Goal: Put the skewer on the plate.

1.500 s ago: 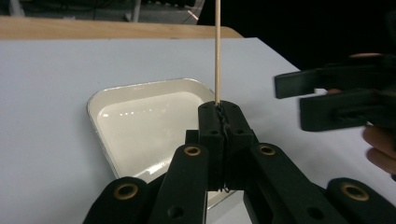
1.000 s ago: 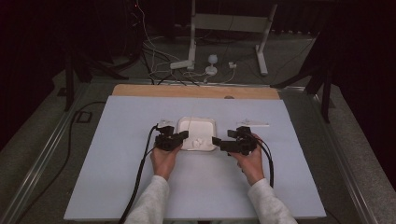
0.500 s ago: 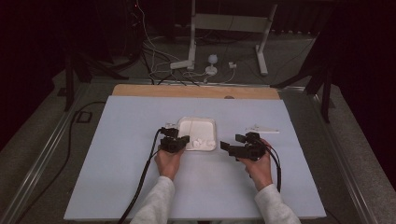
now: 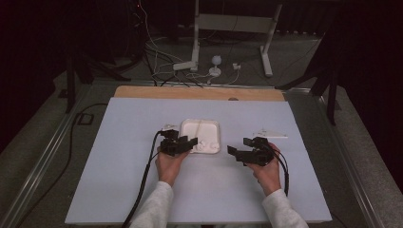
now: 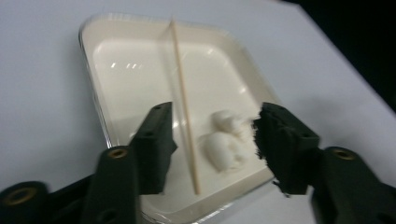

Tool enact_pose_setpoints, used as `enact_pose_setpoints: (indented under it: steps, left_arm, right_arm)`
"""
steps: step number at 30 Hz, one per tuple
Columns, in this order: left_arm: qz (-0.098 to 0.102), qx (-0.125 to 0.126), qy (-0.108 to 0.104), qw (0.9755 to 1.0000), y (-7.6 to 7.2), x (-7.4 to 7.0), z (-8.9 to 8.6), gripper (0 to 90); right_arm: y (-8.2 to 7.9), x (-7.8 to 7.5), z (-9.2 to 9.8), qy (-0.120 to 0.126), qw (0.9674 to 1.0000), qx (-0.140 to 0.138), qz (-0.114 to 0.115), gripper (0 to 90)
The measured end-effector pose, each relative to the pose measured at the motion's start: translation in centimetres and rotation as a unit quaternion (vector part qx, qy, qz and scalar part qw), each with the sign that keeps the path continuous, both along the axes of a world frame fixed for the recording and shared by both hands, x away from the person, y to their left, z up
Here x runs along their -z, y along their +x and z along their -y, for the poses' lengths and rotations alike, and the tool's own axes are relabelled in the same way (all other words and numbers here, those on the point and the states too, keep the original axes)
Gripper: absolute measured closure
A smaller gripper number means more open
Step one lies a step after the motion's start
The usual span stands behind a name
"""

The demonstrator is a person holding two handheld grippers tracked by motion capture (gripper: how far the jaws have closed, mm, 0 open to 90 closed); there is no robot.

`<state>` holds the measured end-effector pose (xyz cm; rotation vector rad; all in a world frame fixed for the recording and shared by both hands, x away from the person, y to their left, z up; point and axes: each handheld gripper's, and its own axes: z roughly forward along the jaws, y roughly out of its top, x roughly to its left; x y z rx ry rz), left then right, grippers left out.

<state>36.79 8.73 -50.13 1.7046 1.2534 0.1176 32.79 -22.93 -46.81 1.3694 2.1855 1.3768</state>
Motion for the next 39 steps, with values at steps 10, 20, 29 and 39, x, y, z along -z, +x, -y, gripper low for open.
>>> enact_pose_setpoints:
  steps: [10,20,29,39]
  left_arm:
    - [0.095,0.028,0.0,0.9951,-4.1,-3.8,-4.4,11.6]
    - [0.152,0.025,0.048,0.9869,-7.6,-4.3,-8.9,0.6]
    - [0.202,-0.026,0.055,0.9775,-9.4,-3.7,-12.4,0.6]
    - [0.213,-0.038,0.058,0.9746,-10.0,-3.2,-13.9,0.6]
  right_arm:
    - [-1.9,-0.5,2.0,-0.001,0.9995,-0.02,0.026,7.5]
    - [-4.0,-0.2,4.6,-0.006,0.9983,-0.026,0.052,0.9]
    - [-5.3,0.3,6.6,-0.01,0.9971,-0.02,0.073,0.0]
    - [-6.0,0.5,7.7,0.0,0.9952,-0.001,0.098,0.0]
